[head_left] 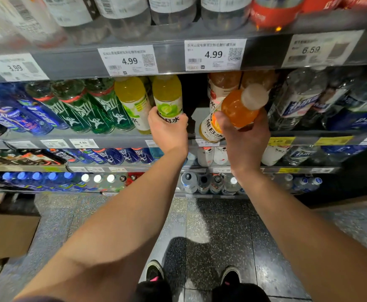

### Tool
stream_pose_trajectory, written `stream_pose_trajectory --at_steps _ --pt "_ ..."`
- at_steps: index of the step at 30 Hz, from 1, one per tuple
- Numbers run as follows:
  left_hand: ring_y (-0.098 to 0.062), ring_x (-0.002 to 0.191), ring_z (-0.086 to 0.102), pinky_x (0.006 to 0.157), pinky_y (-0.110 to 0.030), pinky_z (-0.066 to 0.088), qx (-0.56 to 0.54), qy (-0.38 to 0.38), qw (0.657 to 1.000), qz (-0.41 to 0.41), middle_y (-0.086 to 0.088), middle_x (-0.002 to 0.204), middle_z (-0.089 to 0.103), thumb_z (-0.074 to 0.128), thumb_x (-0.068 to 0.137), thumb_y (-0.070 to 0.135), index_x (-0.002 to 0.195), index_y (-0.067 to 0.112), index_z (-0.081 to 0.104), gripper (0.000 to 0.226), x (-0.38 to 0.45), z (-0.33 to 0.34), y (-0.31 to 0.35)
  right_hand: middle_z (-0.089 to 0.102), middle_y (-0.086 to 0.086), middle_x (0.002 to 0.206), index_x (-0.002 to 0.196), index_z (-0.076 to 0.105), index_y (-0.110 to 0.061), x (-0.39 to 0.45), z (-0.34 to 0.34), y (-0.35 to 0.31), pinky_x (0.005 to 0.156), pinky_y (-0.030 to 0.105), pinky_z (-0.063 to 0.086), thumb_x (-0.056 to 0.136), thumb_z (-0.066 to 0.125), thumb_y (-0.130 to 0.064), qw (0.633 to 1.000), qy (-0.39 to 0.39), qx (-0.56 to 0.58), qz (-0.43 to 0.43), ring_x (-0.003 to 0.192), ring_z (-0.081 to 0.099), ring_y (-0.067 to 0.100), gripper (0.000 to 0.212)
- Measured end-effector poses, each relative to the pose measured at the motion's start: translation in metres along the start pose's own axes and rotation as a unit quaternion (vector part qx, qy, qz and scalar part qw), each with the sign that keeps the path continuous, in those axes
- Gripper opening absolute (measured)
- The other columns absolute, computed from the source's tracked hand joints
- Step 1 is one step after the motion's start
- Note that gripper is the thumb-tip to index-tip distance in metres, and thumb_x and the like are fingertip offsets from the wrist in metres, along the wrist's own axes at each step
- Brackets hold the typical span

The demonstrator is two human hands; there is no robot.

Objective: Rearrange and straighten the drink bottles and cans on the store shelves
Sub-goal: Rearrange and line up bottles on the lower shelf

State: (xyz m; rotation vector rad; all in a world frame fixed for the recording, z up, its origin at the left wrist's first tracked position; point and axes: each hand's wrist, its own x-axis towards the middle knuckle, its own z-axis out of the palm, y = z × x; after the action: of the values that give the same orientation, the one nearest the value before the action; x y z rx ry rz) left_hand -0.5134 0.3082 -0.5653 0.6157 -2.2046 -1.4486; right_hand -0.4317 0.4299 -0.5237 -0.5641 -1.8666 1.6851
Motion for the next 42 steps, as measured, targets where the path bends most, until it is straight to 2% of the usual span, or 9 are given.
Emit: stream_pose_trajectory --at_steps 4,9,15,20,22,25,30,38,42 --pt "-0.022 0.103 0.060 0.081 -0.023 0.039 0.013 0.020 0.999 -0.022 -0.002 0.116 0.064 0.082 0.070 0.025 0.119 0.013 0.058 0.056 0.004 -0.001 -0.001 0.068 -0.013 0.098 0.118 0.060 -0.016 -0.001 -0.002 -0.001 0.078 0.014 0.051 0.073 0.087 -0.033 1.000 0.005 0.004 0.010 0.087 0.066 -0.005 0.055" --pt "-0.031 0.120 0.048 0.101 -0.039 0.036 0.052 0.065 0.996 -0.020 -0.014 0.123 0.055 0.084 0.069 0.023 0.126 0.005 0.054 0.067 0.002 0.003 0.007 0.070 -0.010 0.097 0.114 0.061 -0.017 0.000 -0.011 0.000 0.078 0.021 0.054 0.073 0.087 -0.033 1.000 0.012 0.015 0.017 0.088 0.068 0.001 0.051" --pt "-0.030 0.099 0.049 0.091 -0.041 0.041 -0.001 0.090 0.996 -0.004 -0.007 0.104 0.049 0.086 0.065 0.024 0.108 0.005 0.050 0.059 -0.025 0.006 0.014 0.072 -0.006 0.102 0.119 0.060 -0.010 0.006 -0.034 0.006 0.082 0.026 0.055 0.072 0.088 -0.036 0.998 0.033 0.043 0.024 0.093 0.069 0.007 0.061" --pt "-0.024 0.080 0.055 0.080 -0.044 0.049 -0.050 -0.079 0.992 0.088 0.002 0.082 0.051 0.071 0.071 0.021 0.086 0.027 0.051 0.025 -0.074 0.033 0.034 0.070 -0.017 0.096 0.118 0.060 -0.018 0.012 -0.053 0.010 0.081 0.024 0.053 0.067 0.088 -0.040 0.997 0.062 0.043 0.021 0.092 0.068 0.002 0.062" --pt "-0.020 0.077 0.058 0.077 -0.039 0.052 -0.039 -0.135 0.983 0.114 0.001 0.080 0.056 0.070 0.071 0.025 0.084 0.032 0.054 0.022 -0.083 0.043 0.044 0.067 -0.023 0.098 0.116 0.057 -0.035 0.013 -0.063 0.010 0.084 0.027 0.053 0.064 0.086 -0.051 0.997 0.070 0.019 0.016 0.094 0.066 -0.001 0.062" --pt "-0.017 0.090 0.054 0.082 -0.023 0.045 -0.049 -0.118 0.982 0.142 0.000 0.097 0.054 0.079 0.071 0.023 0.101 0.015 0.056 0.038 -0.089 0.051 0.057 0.065 -0.023 0.102 0.117 0.051 -0.039 0.014 -0.078 0.011 0.085 0.020 0.051 0.063 0.084 -0.054 0.996 0.082 0.014 0.020 0.096 0.064 -0.005 0.065" --pt "-0.019 0.079 0.057 0.075 -0.039 0.051 -0.011 -0.144 0.978 0.150 0.001 0.087 0.056 0.084 0.069 0.034 0.096 0.021 0.053 0.043 -0.108 0.066 0.066 0.070 -0.007 0.106 0.124 0.055 -0.027 0.019 -0.097 0.020 0.085 0.025 0.054 0.064 0.086 -0.048 0.995 0.090 0.040 0.029 0.096 0.069 0.006 0.071" --pt "-0.033 0.123 0.050 0.106 -0.042 0.038 0.033 -0.082 0.994 0.063 -0.015 0.126 0.055 0.094 0.060 0.038 0.128 -0.001 0.050 0.089 -0.126 0.103 0.086 0.071 -0.024 0.100 0.129 0.056 -0.011 0.028 -0.120 0.034 0.084 0.021 0.051 0.071 0.088 -0.022 0.992 0.099 0.065 0.029 0.097 0.068 0.004 0.067" --pt "-0.033 0.122 0.049 0.103 -0.044 0.039 0.035 -0.058 0.997 0.023 -0.015 0.124 0.055 0.093 0.061 0.038 0.123 -0.002 0.051 0.084 -0.128 0.118 0.089 0.067 -0.034 0.093 0.112 0.056 -0.037 0.033 -0.129 0.035 0.076 0.010 0.047 0.067 0.089 -0.025 0.992 0.113 0.034 0.046 0.088 0.064 -0.010 0.057"
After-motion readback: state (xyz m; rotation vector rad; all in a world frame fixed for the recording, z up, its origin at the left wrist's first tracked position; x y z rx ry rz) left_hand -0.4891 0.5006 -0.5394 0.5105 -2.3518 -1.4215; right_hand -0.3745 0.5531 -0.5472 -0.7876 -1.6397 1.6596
